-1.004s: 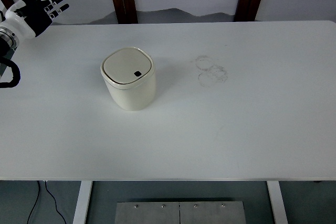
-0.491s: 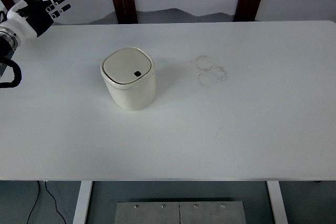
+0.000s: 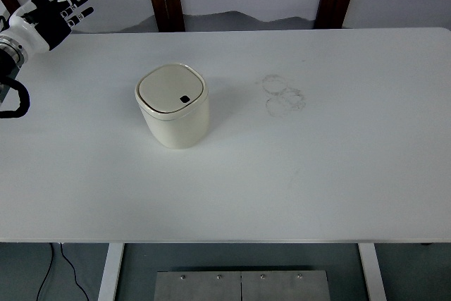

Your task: Open trash bin

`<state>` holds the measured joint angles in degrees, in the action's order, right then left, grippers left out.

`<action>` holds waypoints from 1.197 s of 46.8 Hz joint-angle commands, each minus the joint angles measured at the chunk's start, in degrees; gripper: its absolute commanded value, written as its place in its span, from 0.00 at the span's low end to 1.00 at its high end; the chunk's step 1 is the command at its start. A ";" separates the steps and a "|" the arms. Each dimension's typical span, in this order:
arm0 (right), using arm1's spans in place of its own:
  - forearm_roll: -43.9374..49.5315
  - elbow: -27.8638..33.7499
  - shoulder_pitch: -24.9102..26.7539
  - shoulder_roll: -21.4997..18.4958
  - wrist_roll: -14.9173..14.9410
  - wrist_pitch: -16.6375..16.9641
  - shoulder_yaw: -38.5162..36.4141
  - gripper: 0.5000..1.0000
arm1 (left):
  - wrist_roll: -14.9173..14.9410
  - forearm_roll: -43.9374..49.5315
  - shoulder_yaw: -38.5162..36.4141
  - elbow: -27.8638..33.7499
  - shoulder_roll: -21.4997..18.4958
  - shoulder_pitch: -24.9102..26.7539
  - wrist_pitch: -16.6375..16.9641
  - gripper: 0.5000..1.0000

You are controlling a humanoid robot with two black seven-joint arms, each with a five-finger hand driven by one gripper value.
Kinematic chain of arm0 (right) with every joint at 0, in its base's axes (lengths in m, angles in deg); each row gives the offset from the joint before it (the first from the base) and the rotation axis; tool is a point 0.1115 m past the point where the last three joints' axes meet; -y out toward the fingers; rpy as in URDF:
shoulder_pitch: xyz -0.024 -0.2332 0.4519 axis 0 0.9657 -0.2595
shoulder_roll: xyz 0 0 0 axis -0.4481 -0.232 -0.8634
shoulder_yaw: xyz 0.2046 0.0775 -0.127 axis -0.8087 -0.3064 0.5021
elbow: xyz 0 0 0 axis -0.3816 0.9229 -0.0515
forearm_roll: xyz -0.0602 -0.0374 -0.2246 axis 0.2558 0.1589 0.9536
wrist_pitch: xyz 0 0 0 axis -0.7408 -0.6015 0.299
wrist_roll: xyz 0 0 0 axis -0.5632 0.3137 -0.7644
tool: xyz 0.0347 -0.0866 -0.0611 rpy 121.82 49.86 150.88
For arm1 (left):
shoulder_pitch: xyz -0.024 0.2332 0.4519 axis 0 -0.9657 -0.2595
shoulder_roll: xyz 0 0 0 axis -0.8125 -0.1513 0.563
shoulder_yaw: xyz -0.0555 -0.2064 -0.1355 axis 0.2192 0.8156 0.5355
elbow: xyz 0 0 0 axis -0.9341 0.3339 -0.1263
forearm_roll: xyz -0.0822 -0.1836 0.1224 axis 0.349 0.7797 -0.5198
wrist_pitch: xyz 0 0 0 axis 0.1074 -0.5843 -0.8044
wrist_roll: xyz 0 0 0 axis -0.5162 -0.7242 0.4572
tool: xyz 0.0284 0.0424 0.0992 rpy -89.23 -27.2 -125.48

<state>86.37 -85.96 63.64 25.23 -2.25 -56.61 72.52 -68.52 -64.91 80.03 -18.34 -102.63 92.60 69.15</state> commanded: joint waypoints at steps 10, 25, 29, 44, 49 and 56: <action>0.00 -0.03 0.00 0.00 0.00 -0.02 0.00 0.99 | 0.89 -0.02 -0.18 0.48 -0.09 2.03 2.92 1.00; 0.00 -0.03 0.00 0.00 0.00 -0.02 0.00 0.99 | 7.40 -0.11 -7.46 8.29 -0.79 9.41 6.17 1.00; 0.00 -0.02 0.00 0.00 0.00 0.07 0.00 0.99 | 7.49 -0.11 -13.61 10.58 -0.97 12.40 6.17 1.00; 0.00 -0.03 0.00 0.00 0.00 0.07 -0.09 0.99 | 8.98 -0.11 -24.87 14.45 -2.99 19.35 6.08 1.00; 0.00 0.06 0.00 0.00 0.00 -0.02 -0.08 0.99 | 8.98 -0.29 -26.63 15.94 -3.52 21.19 5.73 1.00; 0.00 -0.02 0.00 0.00 0.00 0.07 -0.09 0.99 | 9.07 -0.46 -26.99 19.72 -3.78 23.48 5.64 1.00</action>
<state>86.37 -85.96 63.64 25.23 -2.29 -56.58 72.45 -59.48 -65.21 53.26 -0.31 -106.31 115.07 74.80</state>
